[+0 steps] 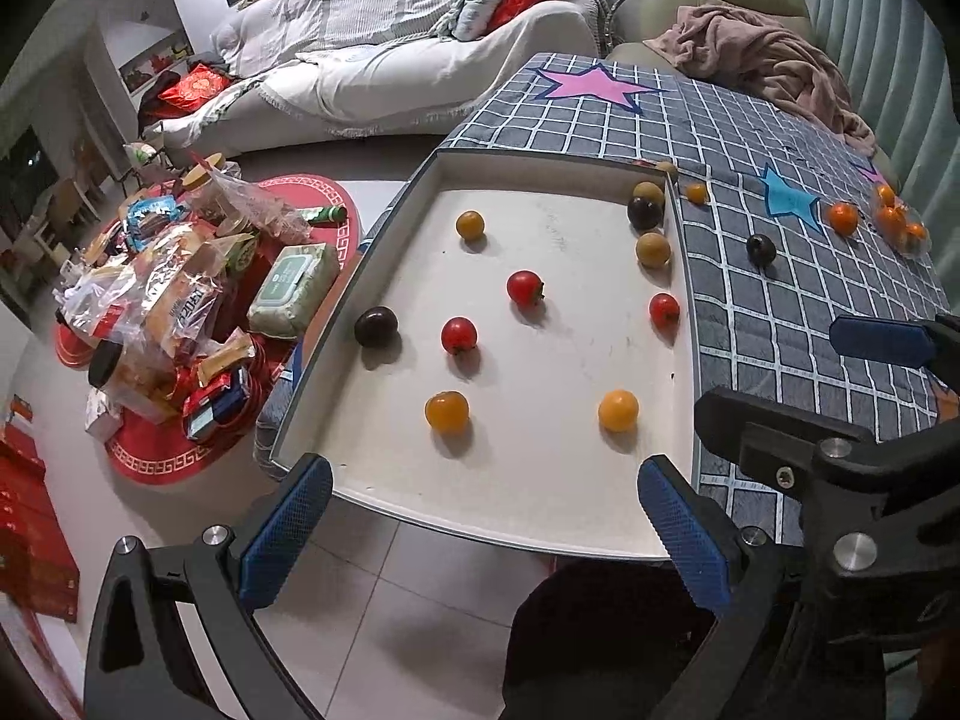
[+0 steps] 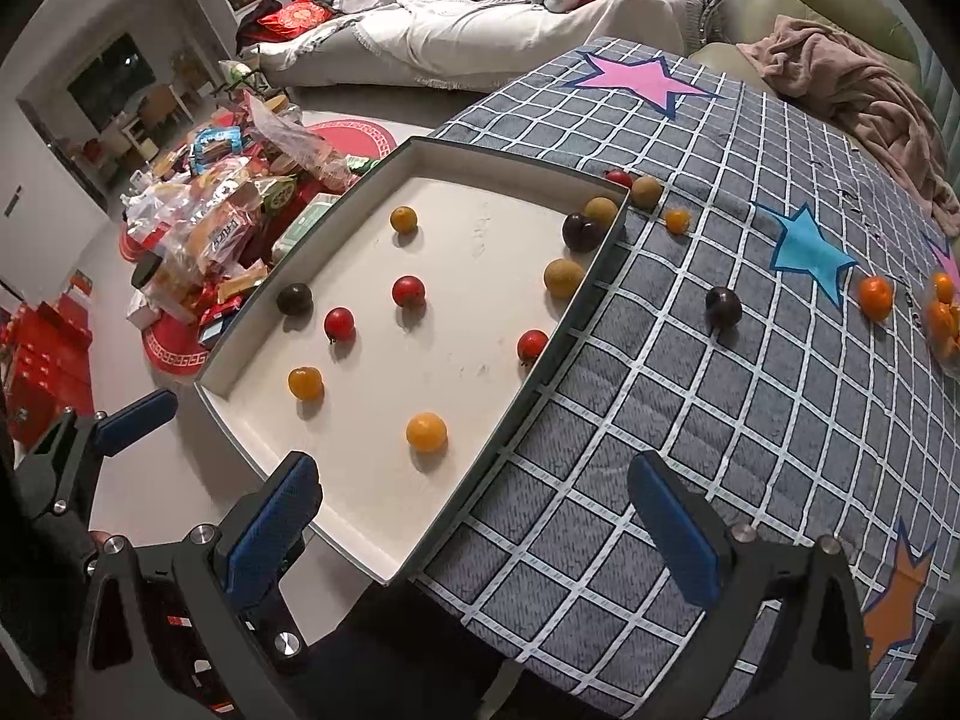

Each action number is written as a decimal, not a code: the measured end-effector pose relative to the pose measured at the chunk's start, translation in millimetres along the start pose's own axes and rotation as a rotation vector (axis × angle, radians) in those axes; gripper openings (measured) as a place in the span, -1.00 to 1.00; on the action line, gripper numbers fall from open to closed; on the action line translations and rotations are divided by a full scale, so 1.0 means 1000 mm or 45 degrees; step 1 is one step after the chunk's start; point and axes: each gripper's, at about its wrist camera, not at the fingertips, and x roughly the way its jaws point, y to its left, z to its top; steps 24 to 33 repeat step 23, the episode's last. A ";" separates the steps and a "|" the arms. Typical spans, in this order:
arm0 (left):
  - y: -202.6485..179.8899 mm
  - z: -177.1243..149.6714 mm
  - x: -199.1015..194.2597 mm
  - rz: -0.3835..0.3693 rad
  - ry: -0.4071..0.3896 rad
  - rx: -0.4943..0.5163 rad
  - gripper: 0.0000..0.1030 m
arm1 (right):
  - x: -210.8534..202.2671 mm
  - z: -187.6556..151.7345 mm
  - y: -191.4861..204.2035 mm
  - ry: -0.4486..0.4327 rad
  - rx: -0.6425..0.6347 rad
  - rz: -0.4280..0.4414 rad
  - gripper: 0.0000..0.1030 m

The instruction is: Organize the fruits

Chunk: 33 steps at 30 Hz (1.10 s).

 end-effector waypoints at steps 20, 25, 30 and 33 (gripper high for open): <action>-0.009 -0.005 0.001 -0.008 -0.007 0.036 0.99 | 0.005 -0.003 -0.001 0.013 -0.002 0.007 1.00; -0.010 -0.006 0.001 -0.010 0.003 0.044 0.99 | 0.005 -0.003 -0.001 0.013 -0.001 0.008 1.00; -0.010 -0.006 0.001 -0.010 0.003 0.044 0.99 | 0.005 -0.003 -0.001 0.013 -0.001 0.008 1.00; -0.010 -0.006 0.001 -0.010 0.003 0.044 0.99 | 0.005 -0.003 -0.001 0.013 -0.001 0.008 1.00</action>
